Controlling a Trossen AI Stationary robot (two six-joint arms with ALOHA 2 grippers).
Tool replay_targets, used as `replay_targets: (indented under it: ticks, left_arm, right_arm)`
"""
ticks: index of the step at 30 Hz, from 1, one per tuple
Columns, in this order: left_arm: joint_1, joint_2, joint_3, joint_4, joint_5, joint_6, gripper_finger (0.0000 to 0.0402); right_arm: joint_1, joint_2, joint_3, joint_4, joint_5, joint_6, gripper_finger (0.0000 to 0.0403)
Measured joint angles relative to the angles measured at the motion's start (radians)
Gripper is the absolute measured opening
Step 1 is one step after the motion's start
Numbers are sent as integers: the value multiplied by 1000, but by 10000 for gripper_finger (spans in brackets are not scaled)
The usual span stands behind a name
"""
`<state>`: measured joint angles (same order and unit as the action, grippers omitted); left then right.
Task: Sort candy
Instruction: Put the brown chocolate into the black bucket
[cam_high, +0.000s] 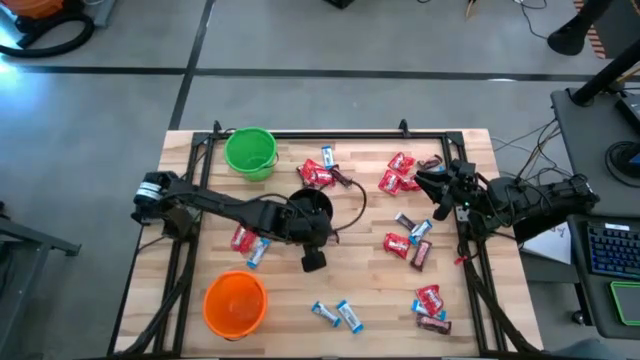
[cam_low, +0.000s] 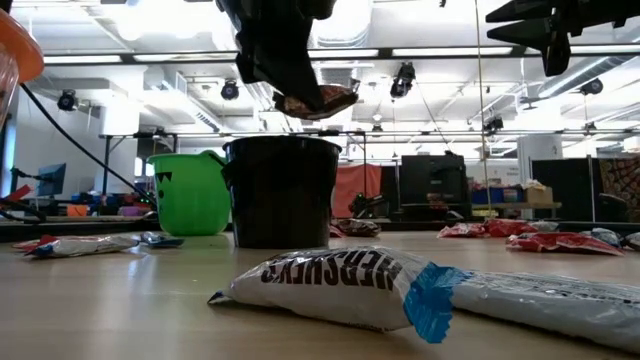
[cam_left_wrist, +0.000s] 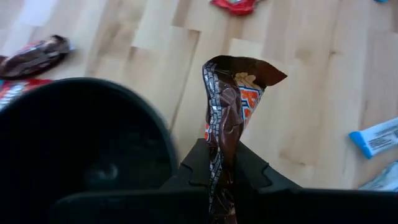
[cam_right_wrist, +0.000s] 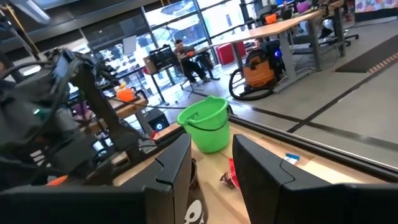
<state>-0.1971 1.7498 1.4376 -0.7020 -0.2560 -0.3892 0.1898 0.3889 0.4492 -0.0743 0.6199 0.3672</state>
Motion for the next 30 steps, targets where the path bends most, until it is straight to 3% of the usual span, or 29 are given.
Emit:
replay_targets:
  ticks: [12, 22, 30]
  left_arm:
    - [109, -48, 0, -57, -25, 71, 1]
    - [133, -105, 0, -122, -23, 93, 1]
    - [137, -132, 0, -138, -23, 75, 56]
  right_arm:
    - [0, 0, 0, -3, 0, -1, 109]
    - [0, 0, 0, -4, 1, -12, 109]
    - [0, 0, 0, -4, 1, -13, 109]
